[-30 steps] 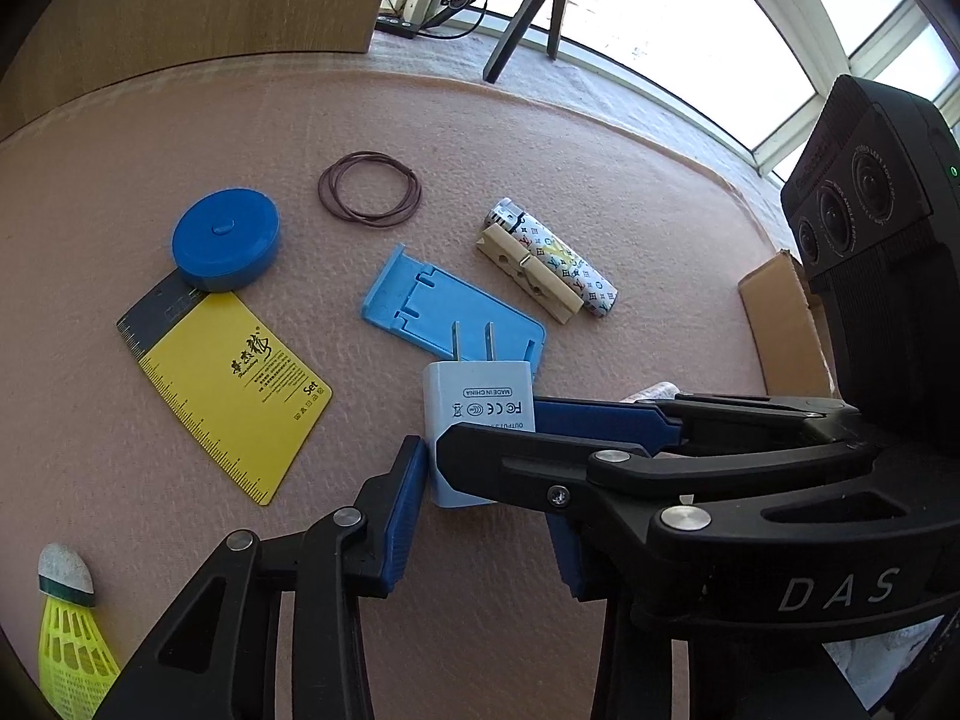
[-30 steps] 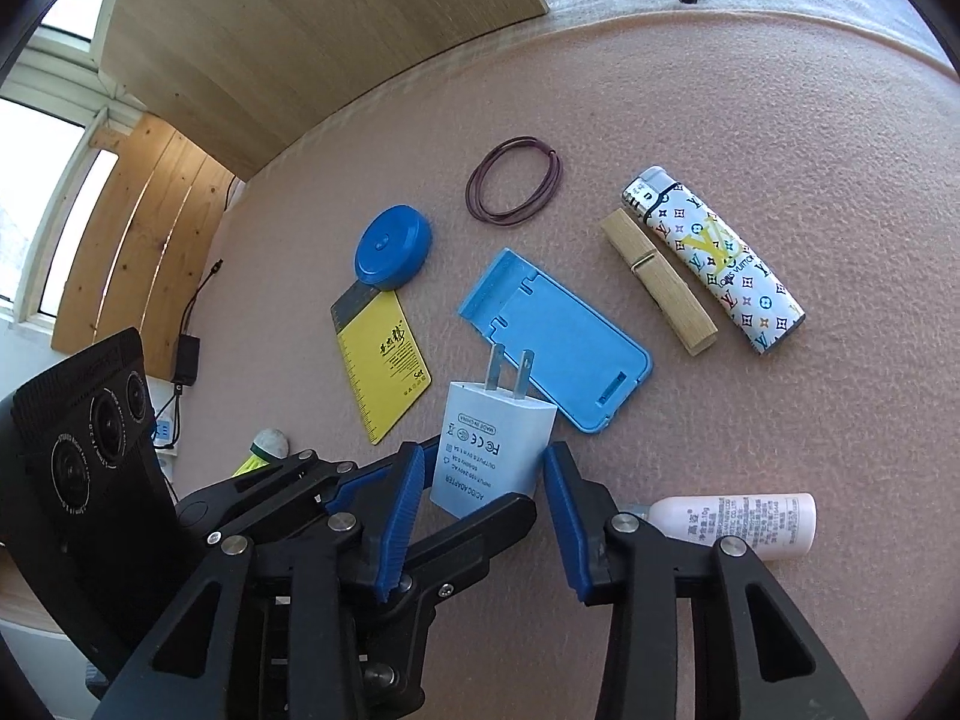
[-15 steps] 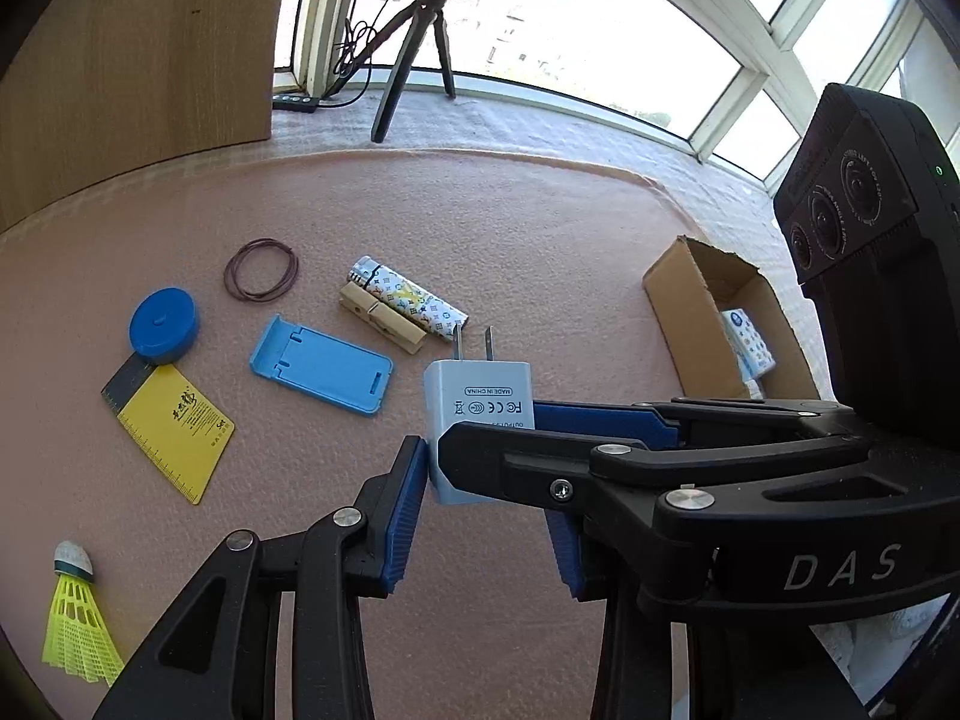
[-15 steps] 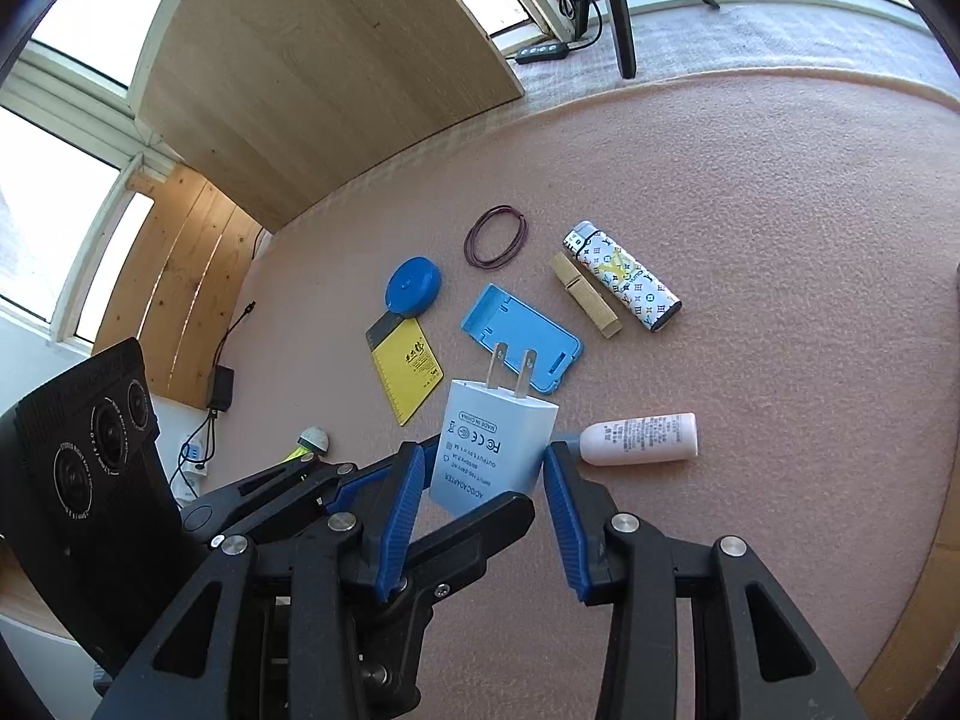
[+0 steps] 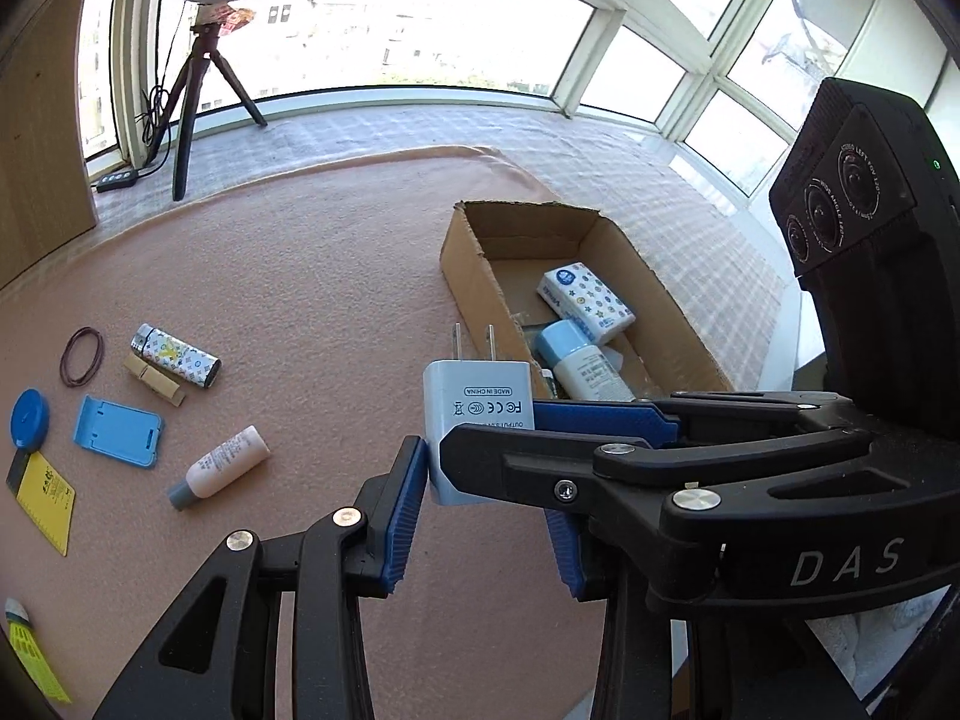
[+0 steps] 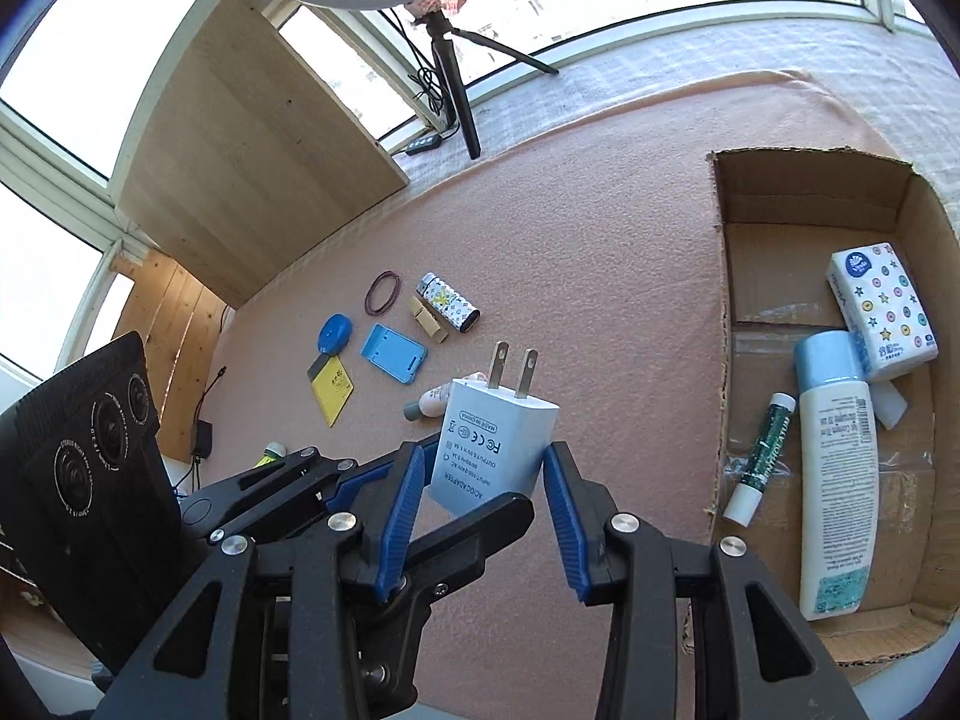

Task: Organize objects
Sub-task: 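Lift the charger with the right gripper and carry it over the box, then lower the charger into the box and open the right gripper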

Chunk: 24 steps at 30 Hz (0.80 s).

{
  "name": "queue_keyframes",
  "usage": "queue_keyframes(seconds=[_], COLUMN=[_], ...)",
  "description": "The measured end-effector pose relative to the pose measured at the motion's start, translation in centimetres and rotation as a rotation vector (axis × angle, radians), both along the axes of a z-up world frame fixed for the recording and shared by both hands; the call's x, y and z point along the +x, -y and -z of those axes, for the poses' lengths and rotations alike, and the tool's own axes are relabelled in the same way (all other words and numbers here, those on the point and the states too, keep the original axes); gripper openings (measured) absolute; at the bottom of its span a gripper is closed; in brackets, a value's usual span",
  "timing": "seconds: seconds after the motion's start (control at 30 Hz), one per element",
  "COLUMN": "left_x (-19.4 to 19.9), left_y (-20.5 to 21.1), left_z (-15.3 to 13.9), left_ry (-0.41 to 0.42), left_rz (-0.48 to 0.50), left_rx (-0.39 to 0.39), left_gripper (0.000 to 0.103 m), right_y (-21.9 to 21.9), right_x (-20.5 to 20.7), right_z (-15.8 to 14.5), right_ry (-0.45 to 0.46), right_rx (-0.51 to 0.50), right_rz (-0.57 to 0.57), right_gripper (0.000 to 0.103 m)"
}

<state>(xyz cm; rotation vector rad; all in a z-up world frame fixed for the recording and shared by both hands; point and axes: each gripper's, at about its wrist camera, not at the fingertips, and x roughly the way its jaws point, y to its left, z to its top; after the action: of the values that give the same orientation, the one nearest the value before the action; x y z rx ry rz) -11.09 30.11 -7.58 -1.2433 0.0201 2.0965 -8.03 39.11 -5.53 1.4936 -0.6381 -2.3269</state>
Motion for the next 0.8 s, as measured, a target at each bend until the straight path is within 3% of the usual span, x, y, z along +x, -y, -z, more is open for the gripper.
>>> queue_keyframes(seconds=[0.43,0.8], left_x=[3.1,3.5], left_y=[-8.9,-11.2], left_z=[1.0,2.1], left_ry=[0.015,0.023], left_rz=[0.164,0.196], left_rx=[-0.015,-0.037], left_gripper=[0.041,0.041], right_y=[-8.0,-10.4], right_x=[4.8,5.7], right_z=[0.9,2.0], right_ry=[0.018,0.04], right_rx=[-0.005,-0.01], right_rz=[0.16,0.193], right_gripper=[0.038,0.038])
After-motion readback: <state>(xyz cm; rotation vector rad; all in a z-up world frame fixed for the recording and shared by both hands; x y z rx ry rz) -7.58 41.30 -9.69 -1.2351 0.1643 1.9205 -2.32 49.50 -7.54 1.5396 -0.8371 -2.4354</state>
